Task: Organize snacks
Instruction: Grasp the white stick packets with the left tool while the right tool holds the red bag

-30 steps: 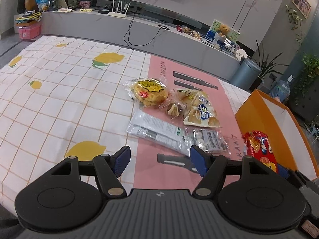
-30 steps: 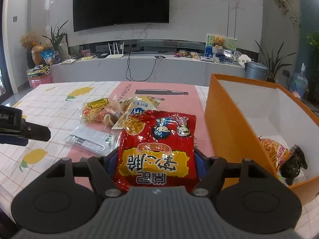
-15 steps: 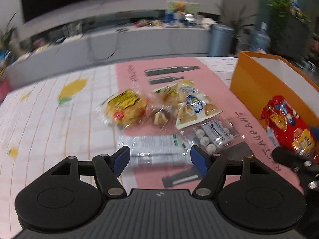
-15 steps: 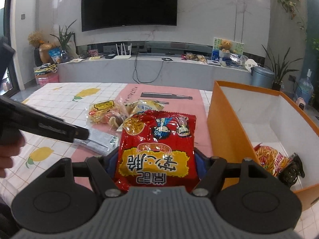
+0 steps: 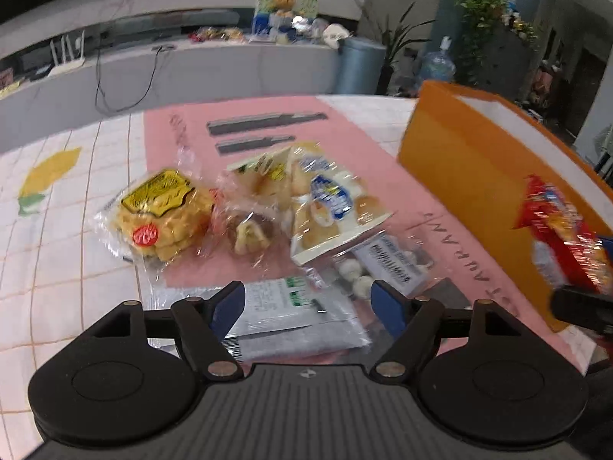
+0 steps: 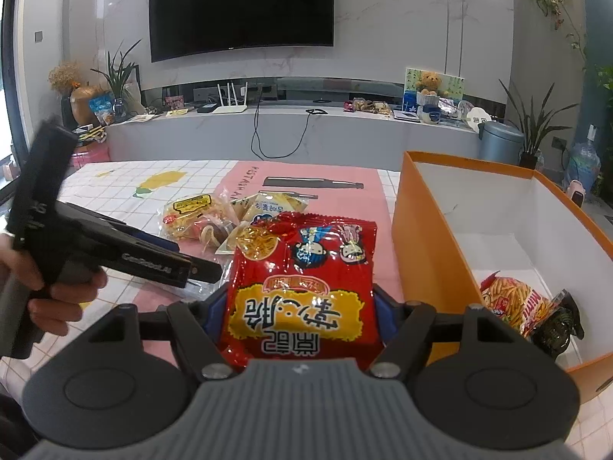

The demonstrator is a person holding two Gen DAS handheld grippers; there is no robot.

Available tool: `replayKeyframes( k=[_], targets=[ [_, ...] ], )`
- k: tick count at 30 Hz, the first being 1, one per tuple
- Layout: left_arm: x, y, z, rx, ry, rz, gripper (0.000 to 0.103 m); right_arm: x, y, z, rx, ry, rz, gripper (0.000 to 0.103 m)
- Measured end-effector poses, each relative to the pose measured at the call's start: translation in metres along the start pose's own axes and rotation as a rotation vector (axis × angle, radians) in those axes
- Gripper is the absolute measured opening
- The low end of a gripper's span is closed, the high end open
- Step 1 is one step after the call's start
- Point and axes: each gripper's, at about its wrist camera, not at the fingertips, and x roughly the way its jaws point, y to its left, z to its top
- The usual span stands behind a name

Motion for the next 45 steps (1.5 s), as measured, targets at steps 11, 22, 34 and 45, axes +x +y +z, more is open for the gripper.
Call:
replayKeyframes(
  k=[11,22,34,45],
  targets=[
    [0.011,-0.004,0.002,-0.002,0.07,0.064,0.094,0.005,-0.001,0.003,-0.009,0.02,0.009,0.071],
    [-0.01,-0.004,-0.02,-0.158,0.176,0.112,0.093,-0.006,-0.005,0.003,0.001,-0.011,0.028,0.071],
    [-0.045,-0.013,-0.027,-0.136,0.1,0.014,0.082,-0.018,-0.01,0.001,0.009,-0.042,0.044,0.071],
    [-0.052,-0.025,-0.021,0.383,-0.027,-0.027,0.089,-0.018,-0.018,0.001,0.064,-0.038,0.065,0.071]
  ],
)
